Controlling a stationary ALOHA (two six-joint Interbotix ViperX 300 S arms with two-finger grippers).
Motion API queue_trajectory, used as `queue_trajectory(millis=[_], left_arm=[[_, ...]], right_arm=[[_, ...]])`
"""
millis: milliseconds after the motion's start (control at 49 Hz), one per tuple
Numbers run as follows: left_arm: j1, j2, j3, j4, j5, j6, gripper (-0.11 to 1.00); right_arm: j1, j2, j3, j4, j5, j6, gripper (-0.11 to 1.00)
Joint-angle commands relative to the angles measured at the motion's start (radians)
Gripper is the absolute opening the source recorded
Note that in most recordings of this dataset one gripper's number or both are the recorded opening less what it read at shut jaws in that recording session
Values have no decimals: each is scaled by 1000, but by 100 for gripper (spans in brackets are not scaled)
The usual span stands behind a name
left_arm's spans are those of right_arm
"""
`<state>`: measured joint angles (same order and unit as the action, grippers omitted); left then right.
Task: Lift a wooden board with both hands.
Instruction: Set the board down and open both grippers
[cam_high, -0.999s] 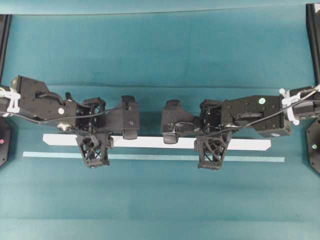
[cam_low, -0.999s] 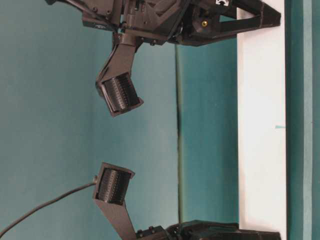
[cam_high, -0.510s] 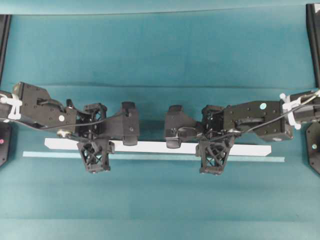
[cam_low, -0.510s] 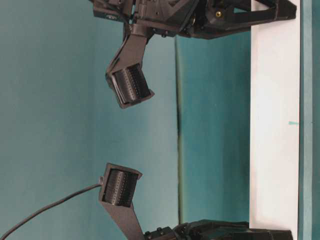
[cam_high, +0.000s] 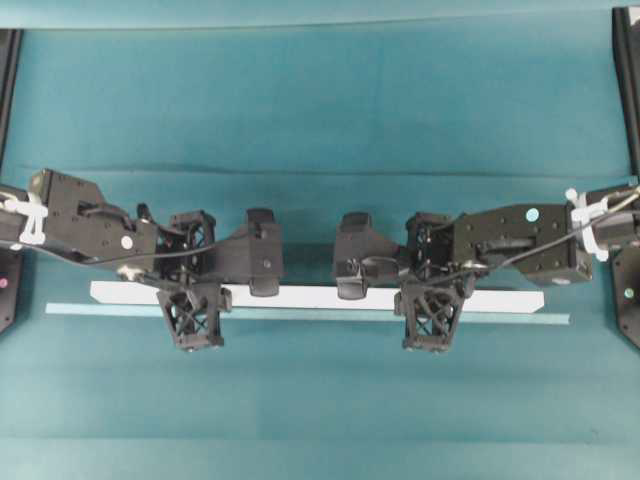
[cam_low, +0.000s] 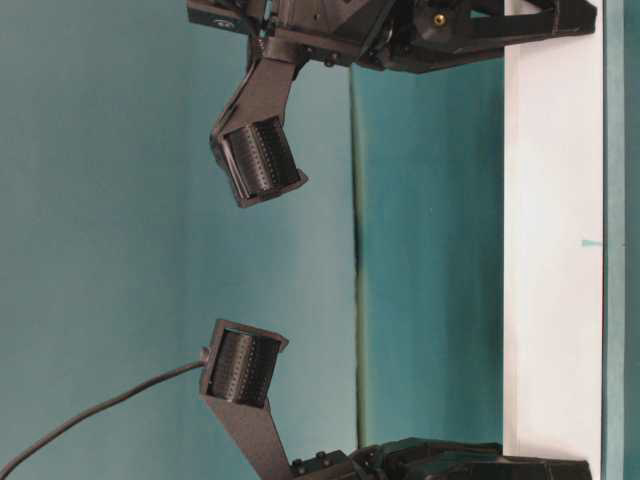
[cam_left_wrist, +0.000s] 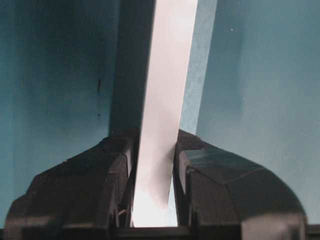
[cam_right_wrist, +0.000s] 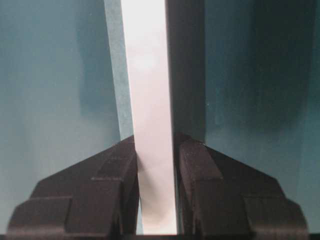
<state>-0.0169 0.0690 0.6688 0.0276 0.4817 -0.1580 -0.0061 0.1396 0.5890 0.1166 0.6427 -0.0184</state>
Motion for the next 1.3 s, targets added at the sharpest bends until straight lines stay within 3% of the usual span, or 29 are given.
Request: queue_trajectory(millis=[0,224,510,979,1040,1182,1284], left_arm=[[-6,-6,-21,-6,-6,-15,17],[-3,-9,0,-5,-11,0,17],[-5,-15,18,-5,-41,123,17],[2,-17,23,-5,-54,135,17],[2,-18,23,-5,-54,133,17],[2,-18,23,-5,-55,133,17],[3,-18,23,-5,-55,126,17]], right_arm=[[9,8,3,8,0,2,21],[9,9,-2,8,0,3,21],[9,8,0,8,-25,2,21],[9,8,-2,8,-26,6,23],[9,9,-2,8,-25,11,32],[9,9,-3,8,-28,46,67],[9,9,-3,8,-28,60,78]])
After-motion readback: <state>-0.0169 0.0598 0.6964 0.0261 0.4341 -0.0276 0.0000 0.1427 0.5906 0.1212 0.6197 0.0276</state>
